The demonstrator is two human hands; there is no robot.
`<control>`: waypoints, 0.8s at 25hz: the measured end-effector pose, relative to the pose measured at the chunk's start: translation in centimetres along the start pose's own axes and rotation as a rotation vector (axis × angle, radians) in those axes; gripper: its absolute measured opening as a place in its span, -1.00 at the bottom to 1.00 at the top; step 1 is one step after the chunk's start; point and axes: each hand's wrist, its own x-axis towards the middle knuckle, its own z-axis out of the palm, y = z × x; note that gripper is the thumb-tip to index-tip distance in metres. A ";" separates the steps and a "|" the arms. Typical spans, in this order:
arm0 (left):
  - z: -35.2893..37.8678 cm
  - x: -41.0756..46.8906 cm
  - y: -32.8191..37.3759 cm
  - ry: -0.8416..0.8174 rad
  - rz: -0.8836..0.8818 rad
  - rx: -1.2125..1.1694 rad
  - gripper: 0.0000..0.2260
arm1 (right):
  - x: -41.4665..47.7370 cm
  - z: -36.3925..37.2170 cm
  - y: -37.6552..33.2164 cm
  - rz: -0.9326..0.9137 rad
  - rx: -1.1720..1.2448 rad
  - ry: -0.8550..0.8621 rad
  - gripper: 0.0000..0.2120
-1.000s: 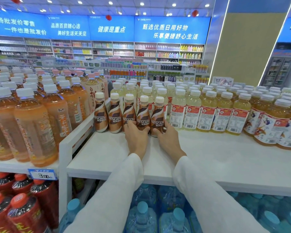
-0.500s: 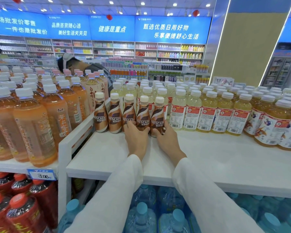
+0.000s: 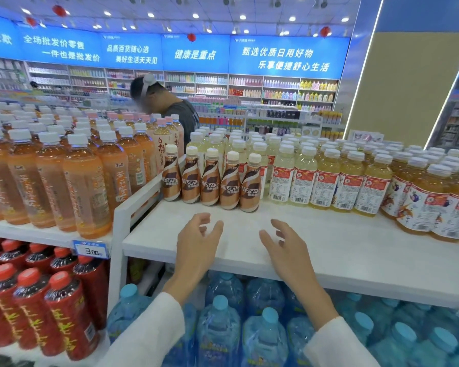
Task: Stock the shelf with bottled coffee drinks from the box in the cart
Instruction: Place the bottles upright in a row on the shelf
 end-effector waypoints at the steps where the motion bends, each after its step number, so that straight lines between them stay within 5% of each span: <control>1: -1.0 -1.6 -0.2 -0.004 0.022 -0.032 -0.66 | -1.7 -0.6 0.0 -0.007 0.037 0.001 -0.48; 13: -10.9 -20.5 -6.5 0.243 -0.124 -0.166 -0.75 | -18.7 3.6 2.4 0.082 0.322 -0.076 -0.71; 20: -18.1 -33.3 -15.2 0.436 -0.484 -0.019 -0.84 | -27.0 14.2 5.1 0.192 0.253 -0.488 -0.73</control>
